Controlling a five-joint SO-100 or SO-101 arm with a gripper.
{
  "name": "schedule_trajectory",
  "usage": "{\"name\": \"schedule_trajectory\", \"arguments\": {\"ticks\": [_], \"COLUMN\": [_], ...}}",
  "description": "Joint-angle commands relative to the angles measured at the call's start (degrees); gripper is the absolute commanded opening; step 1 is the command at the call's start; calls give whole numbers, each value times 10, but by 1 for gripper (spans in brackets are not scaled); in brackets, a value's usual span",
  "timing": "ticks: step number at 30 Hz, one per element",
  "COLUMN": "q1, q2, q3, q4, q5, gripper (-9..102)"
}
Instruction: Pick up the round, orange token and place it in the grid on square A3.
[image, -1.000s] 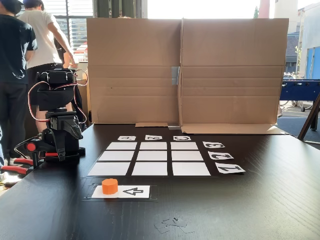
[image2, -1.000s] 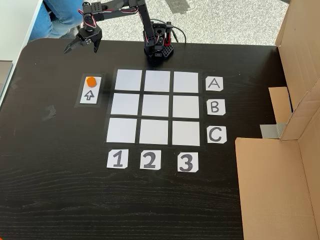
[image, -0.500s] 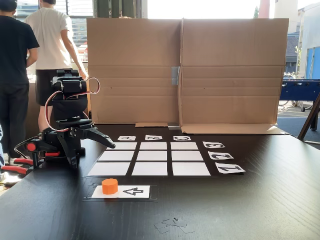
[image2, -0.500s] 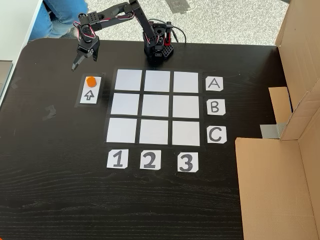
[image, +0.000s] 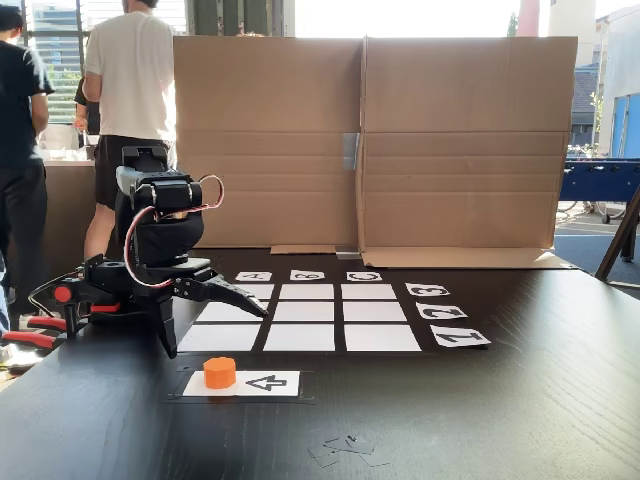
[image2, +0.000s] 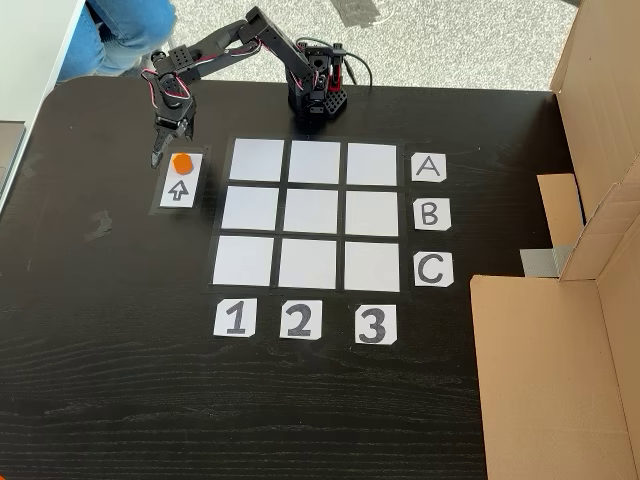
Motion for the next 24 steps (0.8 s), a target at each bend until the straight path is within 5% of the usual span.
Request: {"name": "schedule_trajectory", "arguments": {"ticks": [1,24], "q1": [-16,-38], "q2": [2,-74], "q3": [-20,-83], "q4": [4,1], "q5": [0,2], "gripper": [72,71]}}
